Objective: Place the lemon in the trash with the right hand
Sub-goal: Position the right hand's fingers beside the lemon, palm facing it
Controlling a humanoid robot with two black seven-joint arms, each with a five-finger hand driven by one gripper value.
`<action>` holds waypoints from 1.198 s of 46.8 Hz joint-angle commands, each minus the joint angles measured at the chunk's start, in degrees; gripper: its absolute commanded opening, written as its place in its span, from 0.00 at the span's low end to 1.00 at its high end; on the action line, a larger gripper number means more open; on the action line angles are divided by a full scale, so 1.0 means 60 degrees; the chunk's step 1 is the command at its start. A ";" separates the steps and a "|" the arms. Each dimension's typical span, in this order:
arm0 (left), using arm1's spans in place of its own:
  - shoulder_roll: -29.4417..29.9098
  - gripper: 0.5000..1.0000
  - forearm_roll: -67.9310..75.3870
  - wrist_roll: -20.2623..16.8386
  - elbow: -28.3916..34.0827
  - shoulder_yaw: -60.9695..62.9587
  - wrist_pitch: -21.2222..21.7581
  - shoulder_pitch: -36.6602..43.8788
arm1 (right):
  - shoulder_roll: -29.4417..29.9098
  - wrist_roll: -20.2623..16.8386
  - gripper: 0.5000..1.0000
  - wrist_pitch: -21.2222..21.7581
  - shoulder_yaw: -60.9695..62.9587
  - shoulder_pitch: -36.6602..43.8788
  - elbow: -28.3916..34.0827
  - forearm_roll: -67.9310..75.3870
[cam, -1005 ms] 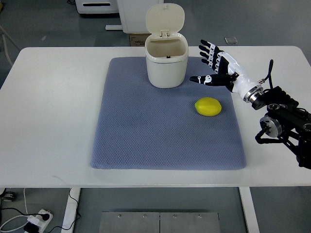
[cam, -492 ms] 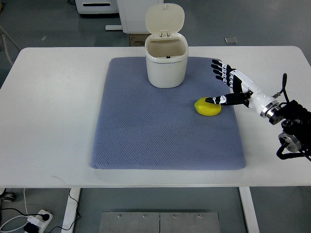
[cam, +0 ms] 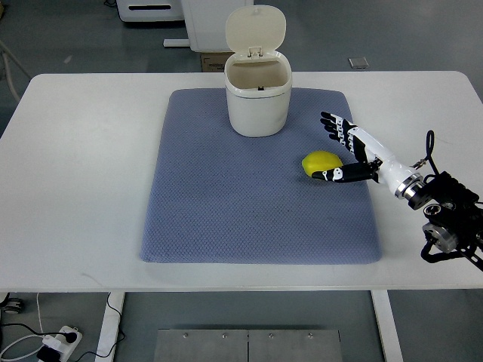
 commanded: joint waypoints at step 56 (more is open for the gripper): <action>0.0000 1.00 0.0000 0.0000 0.0000 0.0001 0.0000 0.0000 | 0.0886 0.0339 0.91 -0.0481 -0.0444 -0.0380 -0.1662 0.0082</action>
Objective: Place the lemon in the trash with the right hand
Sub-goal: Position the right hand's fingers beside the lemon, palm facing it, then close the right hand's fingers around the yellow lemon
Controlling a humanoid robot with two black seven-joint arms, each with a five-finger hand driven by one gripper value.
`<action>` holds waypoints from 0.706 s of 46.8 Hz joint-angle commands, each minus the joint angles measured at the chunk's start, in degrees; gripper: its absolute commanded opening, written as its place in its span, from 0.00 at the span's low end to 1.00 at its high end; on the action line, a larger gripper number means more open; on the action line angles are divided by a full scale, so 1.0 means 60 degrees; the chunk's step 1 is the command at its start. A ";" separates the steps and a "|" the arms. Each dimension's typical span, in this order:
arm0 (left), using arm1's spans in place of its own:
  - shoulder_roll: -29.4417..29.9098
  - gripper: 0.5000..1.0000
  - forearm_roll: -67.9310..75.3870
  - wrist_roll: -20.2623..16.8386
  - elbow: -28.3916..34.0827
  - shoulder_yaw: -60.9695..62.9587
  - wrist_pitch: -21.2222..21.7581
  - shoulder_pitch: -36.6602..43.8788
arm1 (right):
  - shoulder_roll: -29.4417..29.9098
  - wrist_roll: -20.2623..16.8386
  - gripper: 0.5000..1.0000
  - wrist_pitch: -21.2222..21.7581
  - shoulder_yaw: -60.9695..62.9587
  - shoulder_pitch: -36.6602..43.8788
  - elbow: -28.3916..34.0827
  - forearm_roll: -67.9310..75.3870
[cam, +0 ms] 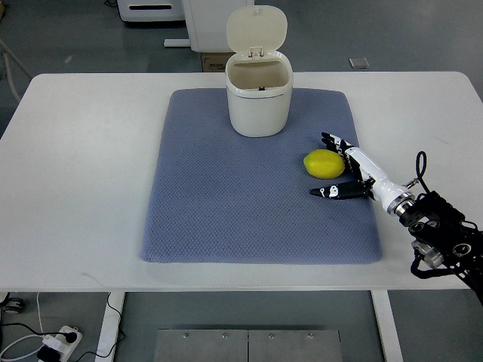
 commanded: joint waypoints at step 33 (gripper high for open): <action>0.0000 1.00 0.0000 0.0000 0.0000 0.0000 0.0000 0.0000 | -0.0031 -0.0008 0.72 0.0101 0.0008 0.0081 0.0004 0.0080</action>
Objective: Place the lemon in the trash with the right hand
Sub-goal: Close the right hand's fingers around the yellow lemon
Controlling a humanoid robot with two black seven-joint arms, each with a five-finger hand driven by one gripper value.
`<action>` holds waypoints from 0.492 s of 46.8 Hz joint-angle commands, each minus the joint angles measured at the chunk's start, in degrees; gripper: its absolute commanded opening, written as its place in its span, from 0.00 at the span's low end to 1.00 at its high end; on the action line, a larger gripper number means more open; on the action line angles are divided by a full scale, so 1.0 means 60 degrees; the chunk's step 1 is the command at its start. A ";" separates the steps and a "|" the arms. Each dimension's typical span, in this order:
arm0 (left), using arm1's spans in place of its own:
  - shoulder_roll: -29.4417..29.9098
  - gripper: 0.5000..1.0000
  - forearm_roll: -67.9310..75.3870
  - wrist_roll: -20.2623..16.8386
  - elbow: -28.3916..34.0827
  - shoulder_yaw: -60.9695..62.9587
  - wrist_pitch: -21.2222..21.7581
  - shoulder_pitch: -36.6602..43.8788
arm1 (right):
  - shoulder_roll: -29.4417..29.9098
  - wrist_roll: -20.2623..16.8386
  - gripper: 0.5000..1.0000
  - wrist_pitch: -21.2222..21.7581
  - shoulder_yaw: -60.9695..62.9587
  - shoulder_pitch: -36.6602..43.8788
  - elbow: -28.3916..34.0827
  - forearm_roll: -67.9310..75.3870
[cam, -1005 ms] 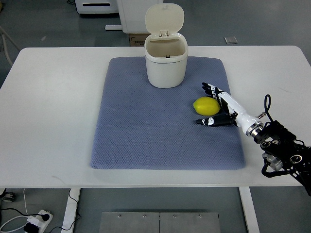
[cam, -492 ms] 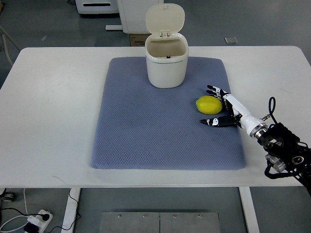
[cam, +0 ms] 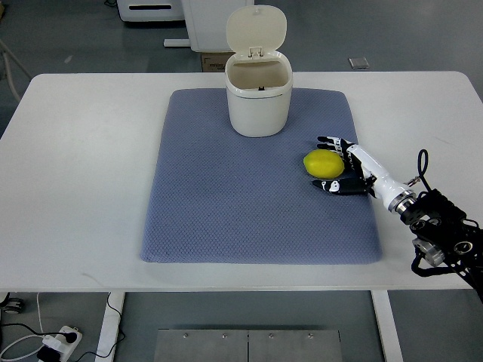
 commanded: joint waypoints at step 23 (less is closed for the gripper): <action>0.0000 1.00 0.0000 0.0000 0.0000 0.0000 0.0000 0.0000 | -0.0088 0.0003 0.39 0.0355 -0.0015 0.0239 0.0059 -0.0001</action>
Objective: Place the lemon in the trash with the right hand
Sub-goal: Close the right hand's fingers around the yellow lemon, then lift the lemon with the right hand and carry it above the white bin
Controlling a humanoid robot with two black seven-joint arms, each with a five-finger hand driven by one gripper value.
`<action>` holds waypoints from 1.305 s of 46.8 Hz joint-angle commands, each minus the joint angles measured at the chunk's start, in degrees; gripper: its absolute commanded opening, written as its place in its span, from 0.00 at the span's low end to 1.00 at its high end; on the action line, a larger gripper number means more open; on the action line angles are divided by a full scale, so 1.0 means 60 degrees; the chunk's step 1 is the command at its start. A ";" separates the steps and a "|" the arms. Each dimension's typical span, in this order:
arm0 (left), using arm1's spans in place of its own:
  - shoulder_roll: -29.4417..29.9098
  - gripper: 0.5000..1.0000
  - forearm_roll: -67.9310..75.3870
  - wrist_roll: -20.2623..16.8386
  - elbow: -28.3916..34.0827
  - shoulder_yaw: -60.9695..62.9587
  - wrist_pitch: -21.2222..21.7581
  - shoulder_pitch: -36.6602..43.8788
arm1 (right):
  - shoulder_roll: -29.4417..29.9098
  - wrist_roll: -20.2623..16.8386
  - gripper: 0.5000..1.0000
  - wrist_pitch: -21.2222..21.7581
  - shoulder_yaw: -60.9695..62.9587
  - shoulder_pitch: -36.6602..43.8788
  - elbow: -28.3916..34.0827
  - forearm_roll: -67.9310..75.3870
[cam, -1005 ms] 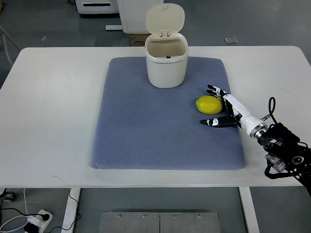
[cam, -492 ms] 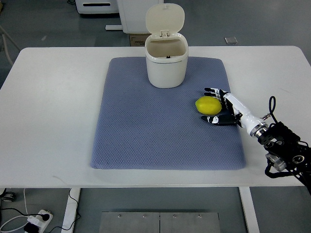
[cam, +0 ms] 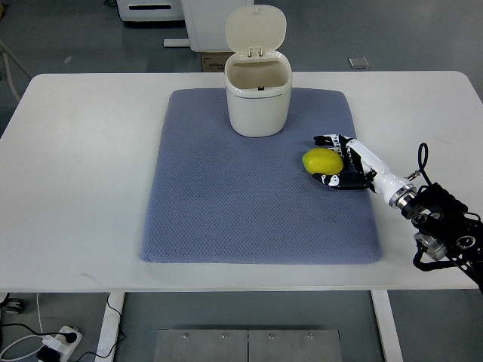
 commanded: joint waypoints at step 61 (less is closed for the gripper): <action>0.0000 1.00 0.0000 0.0000 0.0000 0.0000 0.0000 0.0000 | -0.0333 -0.2222 0.00 0.0064 -0.0292 0.2880 0.0059 0.0027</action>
